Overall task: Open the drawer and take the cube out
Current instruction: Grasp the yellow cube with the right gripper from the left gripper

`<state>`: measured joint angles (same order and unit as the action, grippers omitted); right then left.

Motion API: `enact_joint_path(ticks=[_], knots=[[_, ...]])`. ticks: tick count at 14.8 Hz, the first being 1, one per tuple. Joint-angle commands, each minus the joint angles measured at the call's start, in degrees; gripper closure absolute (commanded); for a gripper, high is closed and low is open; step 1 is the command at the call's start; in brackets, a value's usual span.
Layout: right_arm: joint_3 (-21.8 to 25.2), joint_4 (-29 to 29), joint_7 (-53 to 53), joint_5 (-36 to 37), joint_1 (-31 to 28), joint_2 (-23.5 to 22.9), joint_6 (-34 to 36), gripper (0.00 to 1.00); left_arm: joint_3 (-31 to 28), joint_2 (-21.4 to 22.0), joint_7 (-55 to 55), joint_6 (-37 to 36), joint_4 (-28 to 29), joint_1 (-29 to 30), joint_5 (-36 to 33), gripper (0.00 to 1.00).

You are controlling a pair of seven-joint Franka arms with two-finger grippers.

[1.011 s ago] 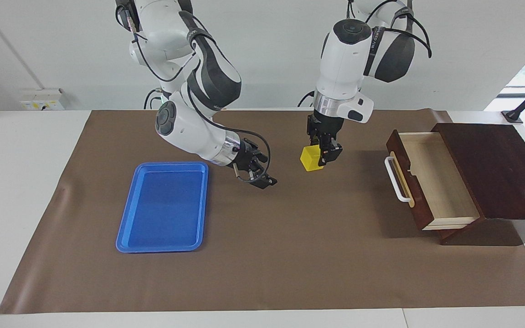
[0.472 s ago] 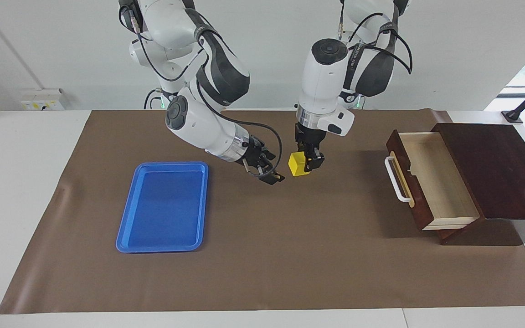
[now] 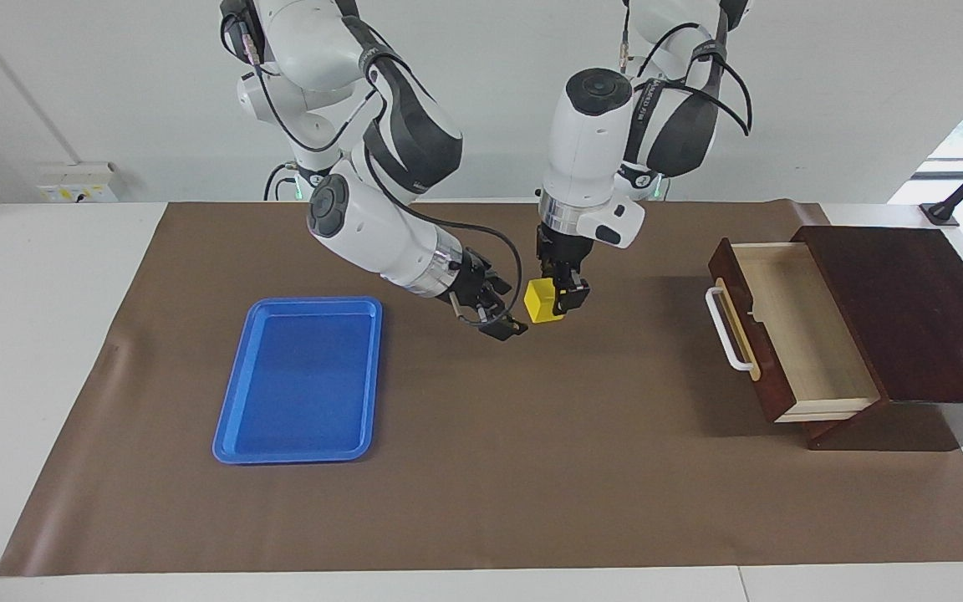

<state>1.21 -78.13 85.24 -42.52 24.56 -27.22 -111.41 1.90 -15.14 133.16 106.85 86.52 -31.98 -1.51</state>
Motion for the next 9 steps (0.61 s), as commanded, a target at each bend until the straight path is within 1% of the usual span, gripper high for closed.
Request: enact_joint_path(ticks=[1, 9], knots=[[-0.1, 3.9, 2.6, 3.0, 1.0, -2.3, 0.8, 0.16, -0.8, -0.1, 0.4, 0.5, -0.4, -0.8, 0.0, 1.0], [-0.1, 3.9, 4.2, 3.3, 2.8, -2.2, 1.3, 0.19, -0.9, -0.1, 0.4, 0.6, -0.2, -0.8, 0.1, 1.0]])
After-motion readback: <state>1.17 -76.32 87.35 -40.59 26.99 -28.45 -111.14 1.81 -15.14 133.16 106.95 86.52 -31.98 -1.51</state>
